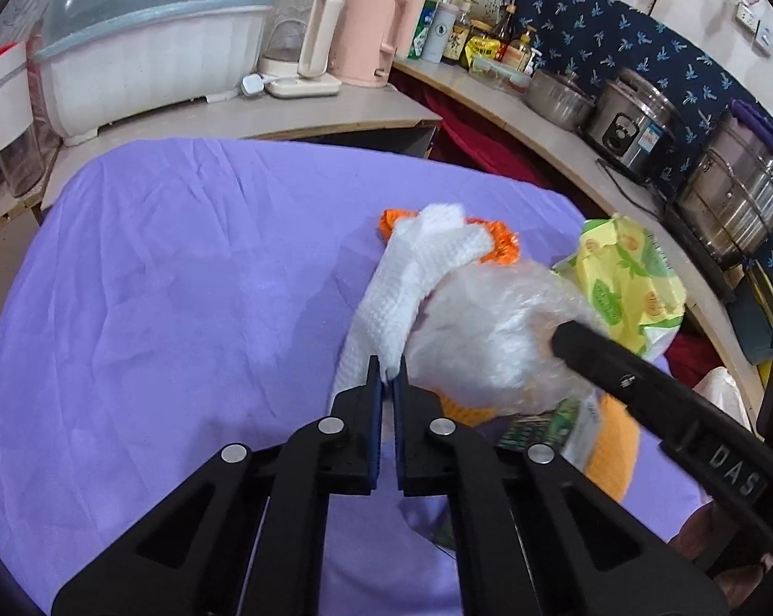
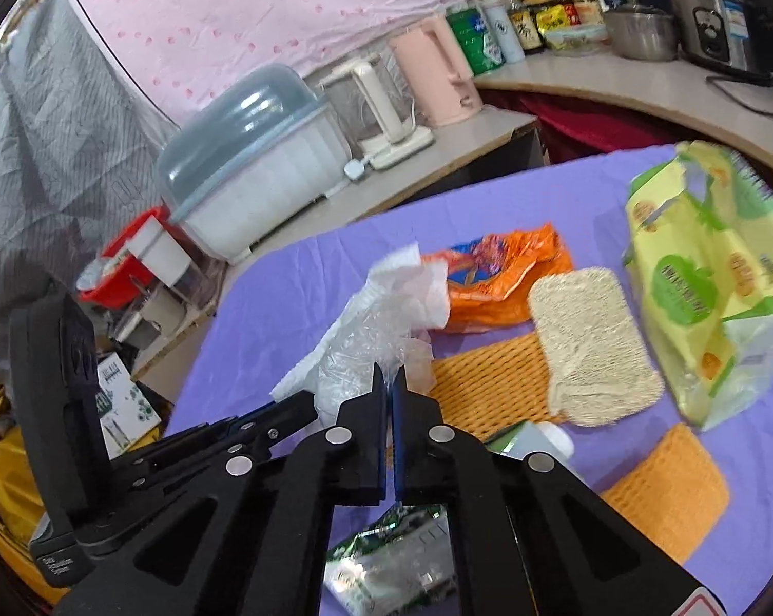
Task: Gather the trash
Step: 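Grasp the white paper towel with the left tool while the right tool grasps the clear plastic bag, then carry the paper towel and clear bag in both tools over the bin, then open both tools to drop the paper towel and clear bag into the bin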
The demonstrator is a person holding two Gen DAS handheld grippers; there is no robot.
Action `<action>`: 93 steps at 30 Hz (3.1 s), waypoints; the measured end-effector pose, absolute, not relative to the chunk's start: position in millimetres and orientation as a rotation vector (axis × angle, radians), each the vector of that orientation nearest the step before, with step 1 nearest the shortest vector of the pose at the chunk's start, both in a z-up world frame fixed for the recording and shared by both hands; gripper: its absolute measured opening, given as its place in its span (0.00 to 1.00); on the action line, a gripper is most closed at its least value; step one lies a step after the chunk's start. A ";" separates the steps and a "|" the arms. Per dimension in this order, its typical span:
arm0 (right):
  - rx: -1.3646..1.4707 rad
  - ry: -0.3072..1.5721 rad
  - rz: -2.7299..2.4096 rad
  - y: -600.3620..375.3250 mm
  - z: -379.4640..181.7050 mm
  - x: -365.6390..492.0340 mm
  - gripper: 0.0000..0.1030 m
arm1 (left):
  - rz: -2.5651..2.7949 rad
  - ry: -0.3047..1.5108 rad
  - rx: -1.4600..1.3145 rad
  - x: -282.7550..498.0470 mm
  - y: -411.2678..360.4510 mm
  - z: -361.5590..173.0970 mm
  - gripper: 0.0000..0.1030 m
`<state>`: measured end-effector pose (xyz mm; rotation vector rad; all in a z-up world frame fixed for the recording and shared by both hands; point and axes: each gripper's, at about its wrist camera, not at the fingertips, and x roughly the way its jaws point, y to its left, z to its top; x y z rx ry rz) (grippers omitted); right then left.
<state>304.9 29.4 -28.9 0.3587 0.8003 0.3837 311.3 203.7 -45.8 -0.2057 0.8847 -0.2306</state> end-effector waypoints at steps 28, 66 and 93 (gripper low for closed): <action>0.537 0.506 0.049 -224.5 57.9 110.8 0.02 | -0.528 0.670 -0.102 166.0 20.7 107.0 0.03; 0.700 0.504 -0.228 -400.9 -16.4 11.1 0.02 | -0.700 0.845 0.025 133.3 -213.9 27.0 0.50; 0.634 0.482 -0.198 -365.5 7.2 44.2 0.35 | -0.544 0.810 0.014 148.0 -163.0 13.3 0.65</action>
